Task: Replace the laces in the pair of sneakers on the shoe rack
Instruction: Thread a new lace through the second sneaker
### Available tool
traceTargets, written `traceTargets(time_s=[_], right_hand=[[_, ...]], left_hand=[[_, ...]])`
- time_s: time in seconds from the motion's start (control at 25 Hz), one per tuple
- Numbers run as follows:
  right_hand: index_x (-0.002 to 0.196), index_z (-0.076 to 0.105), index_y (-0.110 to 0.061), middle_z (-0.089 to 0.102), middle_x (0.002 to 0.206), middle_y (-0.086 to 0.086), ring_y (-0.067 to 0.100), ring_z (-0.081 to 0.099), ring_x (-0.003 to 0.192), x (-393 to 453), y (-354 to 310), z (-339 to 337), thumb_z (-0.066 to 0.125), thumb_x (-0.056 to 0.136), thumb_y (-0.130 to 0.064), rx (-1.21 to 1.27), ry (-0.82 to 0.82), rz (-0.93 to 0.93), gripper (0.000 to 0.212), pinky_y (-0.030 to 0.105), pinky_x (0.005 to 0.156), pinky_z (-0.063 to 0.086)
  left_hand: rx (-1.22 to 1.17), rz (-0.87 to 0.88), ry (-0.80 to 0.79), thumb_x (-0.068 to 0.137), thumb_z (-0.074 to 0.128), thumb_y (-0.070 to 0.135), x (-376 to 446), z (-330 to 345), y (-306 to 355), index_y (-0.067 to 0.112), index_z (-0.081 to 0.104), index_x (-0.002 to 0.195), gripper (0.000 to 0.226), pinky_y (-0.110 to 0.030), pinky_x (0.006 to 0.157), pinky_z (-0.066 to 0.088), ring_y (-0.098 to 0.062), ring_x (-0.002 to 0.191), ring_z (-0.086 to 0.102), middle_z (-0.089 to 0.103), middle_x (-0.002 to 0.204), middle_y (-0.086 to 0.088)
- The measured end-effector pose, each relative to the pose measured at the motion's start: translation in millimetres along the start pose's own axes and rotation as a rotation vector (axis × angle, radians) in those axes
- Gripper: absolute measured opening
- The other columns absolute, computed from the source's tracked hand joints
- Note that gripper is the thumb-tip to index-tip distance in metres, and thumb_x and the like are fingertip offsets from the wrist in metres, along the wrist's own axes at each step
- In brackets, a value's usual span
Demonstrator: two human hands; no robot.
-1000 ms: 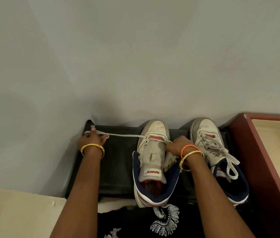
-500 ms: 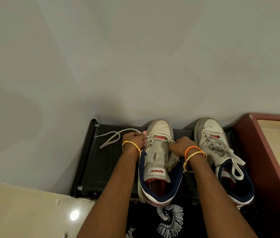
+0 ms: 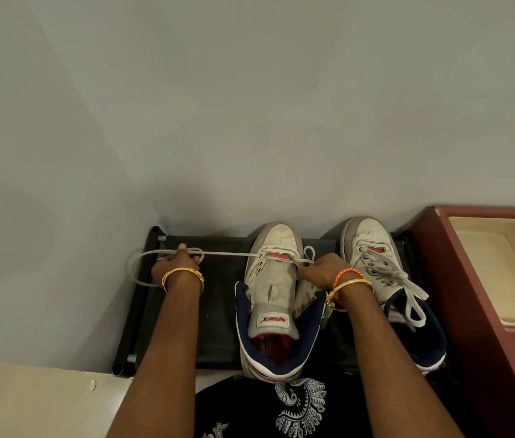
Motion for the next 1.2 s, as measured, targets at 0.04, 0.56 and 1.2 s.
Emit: traceTargets(time_s=[0.04, 0.56, 1.2], right_hand=[[0.068, 0.057, -0.008, 0.054, 0.062, 0.003, 0.013, 0.047, 0.055, -3, 0, -8, 0.066, 0.084, -0.04, 0.141, -0.002, -0.007, 0.036, 0.021, 0.047, 0.038], [0.085, 0.06, -0.016, 0.062, 0.086, 0.001, 0.018, 0.059, 0.082, 10, -1, -3, 0.071, 0.079, -0.038, 0.054, 0.107, -0.304, 0.025, 0.025, 0.067, 0.045], [0.105, 0.044, -0.013, 0.049, 0.117, 0.014, 0.03, 0.049, 0.111, 14, -5, 11, 0.063, 0.078, -0.017, -0.06, 0.141, -0.205, 0.033, 0.04, 0.093, 0.046]], left_hand=[[0.15, -0.037, -0.024, 0.087, 0.065, 0.021, 4, -2, -2, 0.0, 0.054, 0.118, 0.04, -0.033, 0.08, 0.055, -0.024, 0.089, 0.065, 0.064, 0.101, -0.013], [1.062, 0.599, -0.703, 0.087, 0.065, 0.028, -49, 24, -19, 0.012, 0.065, 0.095, 0.018, -0.039, 0.09, 0.05, -0.023, 0.096, 0.061, 0.068, 0.102, -0.008], [0.438, 0.283, -0.117, 0.093, 0.054, 0.009, -28, 23, -21, 0.001, 0.056, 0.107, 0.016, -0.034, 0.077, 0.055, -0.024, 0.088, 0.067, 0.057, 0.102, -0.009]])
Point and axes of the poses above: each hand's wrist, its own x-axis towards the middle knuckle, its own z-axis out of the palm, y = z × x, the point moved 1 cm from there along x, towards the middle knuckle
